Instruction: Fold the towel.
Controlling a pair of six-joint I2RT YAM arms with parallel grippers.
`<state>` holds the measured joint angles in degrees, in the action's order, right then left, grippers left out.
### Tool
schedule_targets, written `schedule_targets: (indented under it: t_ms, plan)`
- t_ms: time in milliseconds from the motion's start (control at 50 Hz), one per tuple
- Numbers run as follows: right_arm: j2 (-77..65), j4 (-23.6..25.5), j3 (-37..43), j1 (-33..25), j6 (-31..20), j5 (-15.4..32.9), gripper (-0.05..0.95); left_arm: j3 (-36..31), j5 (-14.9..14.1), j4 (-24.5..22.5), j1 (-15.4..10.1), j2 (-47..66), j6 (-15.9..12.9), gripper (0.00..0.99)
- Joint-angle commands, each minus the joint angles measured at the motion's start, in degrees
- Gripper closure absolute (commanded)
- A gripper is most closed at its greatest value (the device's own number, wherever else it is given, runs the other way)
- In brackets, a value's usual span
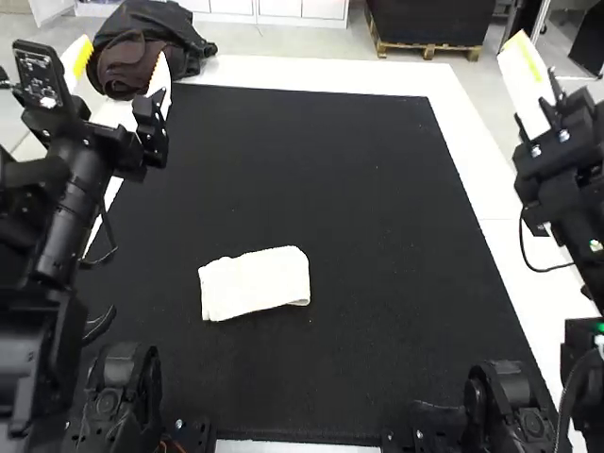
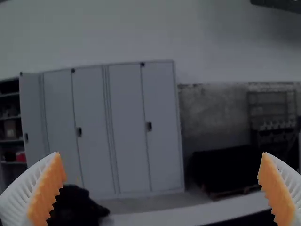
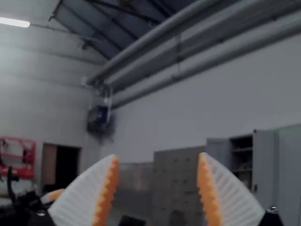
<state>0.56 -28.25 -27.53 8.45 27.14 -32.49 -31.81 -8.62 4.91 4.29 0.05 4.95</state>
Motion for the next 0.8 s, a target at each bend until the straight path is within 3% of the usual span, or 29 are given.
schedule_targets:
  t_ms: [0, 40, 100, 180, 220, 260, 360, 460, 560, 680, 780]
  plan:
    - [-0.2, -0.3, 2.0, -0.8, -14.1, 9.2, 0.26, 3.8, -1.1, -6.6, 1.8, -0.3, -3.9, 0.039]
    - [-0.2, -0.3, 3.2, -0.8, -19.0, 10.4, 0.26, 6.0, -1.2, -10.4, 2.0, -0.3, -5.0, 0.039]
    - [-0.2, -0.2, 4.6, -0.7, -24.7, 13.9, 0.16, 9.8, -1.0, -17.0, 2.3, -0.3, -5.1, 0.048]
    - [-0.2, -0.7, 6.9, -0.7, -32.7, 21.2, 0.06, 14.8, -0.2, -26.8, 2.3, -0.2, -4.9, 0.067]
    - [-0.2, -2.6, 8.4, -0.8, -33.5, 21.9, -0.01, 17.0, 0.0, -29.5, 2.3, -0.3, -4.6, 0.069]
    - [-0.3, -4.9, 10.1, -0.8, -34.2, 23.6, -0.01, 18.5, -0.1, -31.2, 2.3, -0.3, -4.4, 0.07]
    - [-0.3, -10.4, 15.4, -0.8, -30.3, 24.7, -0.01, 21.8, 0.0, -32.7, 2.1, -0.2, -3.7, 0.072]
    - [-0.3, -10.6, 19.5, -0.8, -29.4, 25.2, -0.01, 24.8, 0.1, -33.6, 2.0, -0.2, -1.5, 0.072]
    - [-0.3, -10.3, 23.2, -1.0, -29.4, 29.2, 0.03, 27.0, 0.4, -33.5, 1.9, -0.2, 0.3, 0.072]
    - [-0.3, -10.2, 27.4, -1.1, -29.9, 30.6, 0.03, 29.8, 0.5, -33.2, 1.9, -0.2, 1.0, 0.072]
    - [-0.3, 1.7, 27.4, -1.1, -30.9, 30.6, 0.03, 31.6, 0.3, -30.0, 1.8, -0.3, 0.6, 0.072]
